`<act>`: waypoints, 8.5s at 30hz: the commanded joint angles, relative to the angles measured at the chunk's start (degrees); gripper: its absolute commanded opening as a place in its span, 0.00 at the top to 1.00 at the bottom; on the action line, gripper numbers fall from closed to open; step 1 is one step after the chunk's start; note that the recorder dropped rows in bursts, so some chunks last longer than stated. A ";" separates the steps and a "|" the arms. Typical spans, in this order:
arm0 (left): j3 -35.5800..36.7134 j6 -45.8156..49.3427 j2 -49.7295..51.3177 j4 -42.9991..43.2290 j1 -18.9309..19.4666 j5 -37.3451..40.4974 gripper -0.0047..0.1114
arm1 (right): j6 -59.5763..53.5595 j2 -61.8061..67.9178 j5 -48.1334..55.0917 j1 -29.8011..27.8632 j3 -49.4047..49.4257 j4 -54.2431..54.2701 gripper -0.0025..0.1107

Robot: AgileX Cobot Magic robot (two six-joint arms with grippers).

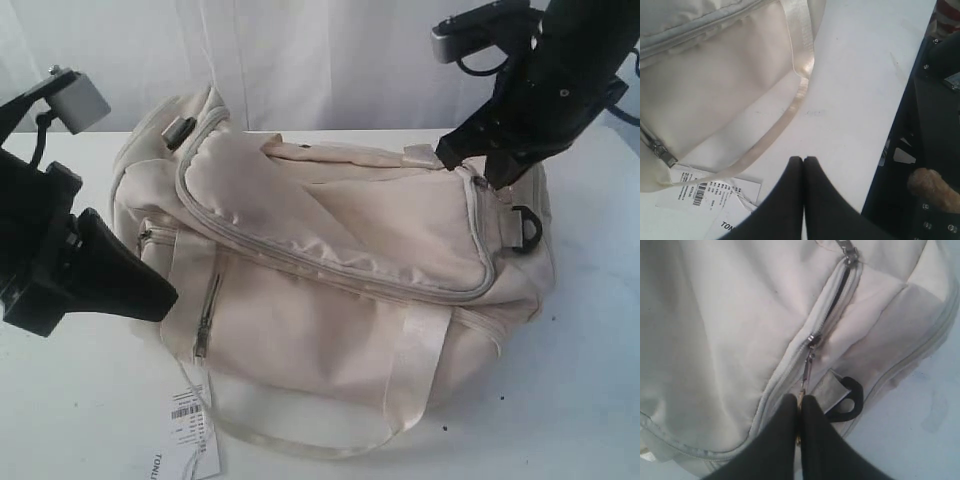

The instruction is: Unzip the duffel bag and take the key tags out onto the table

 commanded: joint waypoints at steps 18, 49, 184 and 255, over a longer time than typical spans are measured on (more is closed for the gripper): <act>6.44 31.49 7.60 -41.79 -0.28 -8.26 0.96 | -0.36 -2.57 3.05 -0.29 3.37 6.56 0.98; -20.33 57.94 37.88 -58.87 -23.98 -34.95 0.44 | 8.26 1.25 -13.03 -4.63 -0.27 -8.87 0.42; -37.81 -58.39 47.54 38.60 -36.27 -52.07 0.37 | 23.04 3.33 -14.31 -13.31 0.20 -4.15 0.47; -37.81 -52.14 43.62 38.25 -41.23 -34.60 0.80 | 10.28 13.22 -16.94 -13.31 0.20 20.13 0.98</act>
